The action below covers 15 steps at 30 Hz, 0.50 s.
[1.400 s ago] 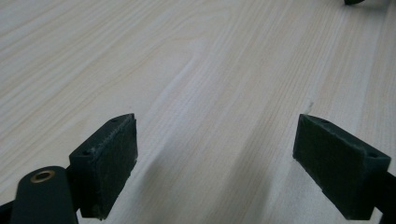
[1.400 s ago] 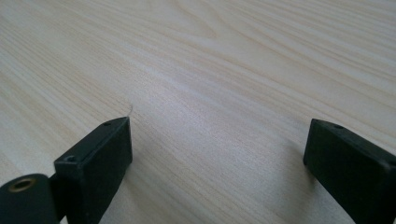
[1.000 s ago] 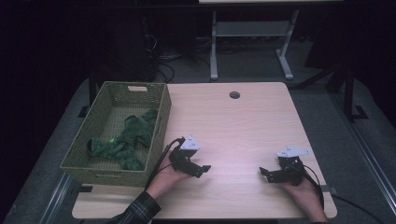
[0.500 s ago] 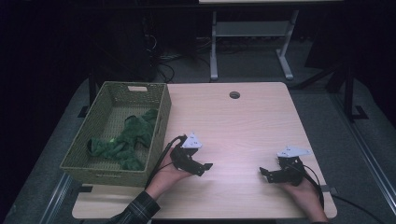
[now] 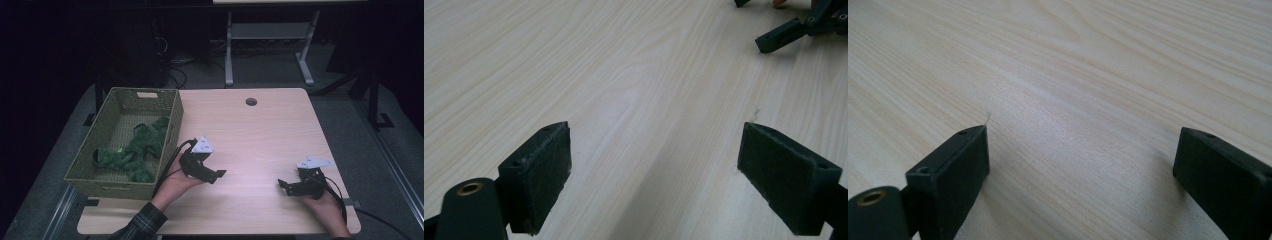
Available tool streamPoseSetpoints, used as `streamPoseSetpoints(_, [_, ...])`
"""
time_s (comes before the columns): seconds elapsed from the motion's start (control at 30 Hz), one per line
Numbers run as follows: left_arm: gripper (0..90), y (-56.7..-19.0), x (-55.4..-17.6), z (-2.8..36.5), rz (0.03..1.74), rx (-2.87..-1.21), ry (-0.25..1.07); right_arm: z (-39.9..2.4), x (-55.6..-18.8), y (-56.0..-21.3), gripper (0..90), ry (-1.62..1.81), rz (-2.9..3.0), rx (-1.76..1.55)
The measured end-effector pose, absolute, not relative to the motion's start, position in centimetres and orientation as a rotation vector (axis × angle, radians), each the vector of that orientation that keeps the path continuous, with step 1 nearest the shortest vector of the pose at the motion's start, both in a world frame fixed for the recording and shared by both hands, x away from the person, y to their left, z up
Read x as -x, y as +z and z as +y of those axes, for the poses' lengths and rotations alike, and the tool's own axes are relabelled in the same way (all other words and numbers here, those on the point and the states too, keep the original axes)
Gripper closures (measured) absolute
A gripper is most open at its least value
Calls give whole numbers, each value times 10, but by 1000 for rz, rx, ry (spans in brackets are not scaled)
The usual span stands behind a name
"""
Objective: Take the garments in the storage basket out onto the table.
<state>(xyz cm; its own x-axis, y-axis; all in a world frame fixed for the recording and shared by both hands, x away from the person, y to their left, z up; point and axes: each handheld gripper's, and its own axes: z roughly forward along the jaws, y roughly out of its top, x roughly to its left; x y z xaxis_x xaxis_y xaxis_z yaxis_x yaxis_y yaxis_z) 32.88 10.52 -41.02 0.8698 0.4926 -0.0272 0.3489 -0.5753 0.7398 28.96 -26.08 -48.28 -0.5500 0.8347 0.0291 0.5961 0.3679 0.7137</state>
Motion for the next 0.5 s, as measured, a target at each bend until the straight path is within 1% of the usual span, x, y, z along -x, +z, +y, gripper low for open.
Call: streamPoseSetpoints(0.5, [137,-398,-331,112,592,-2255,212,-261,-290,-483,76,986,2296,-1254])
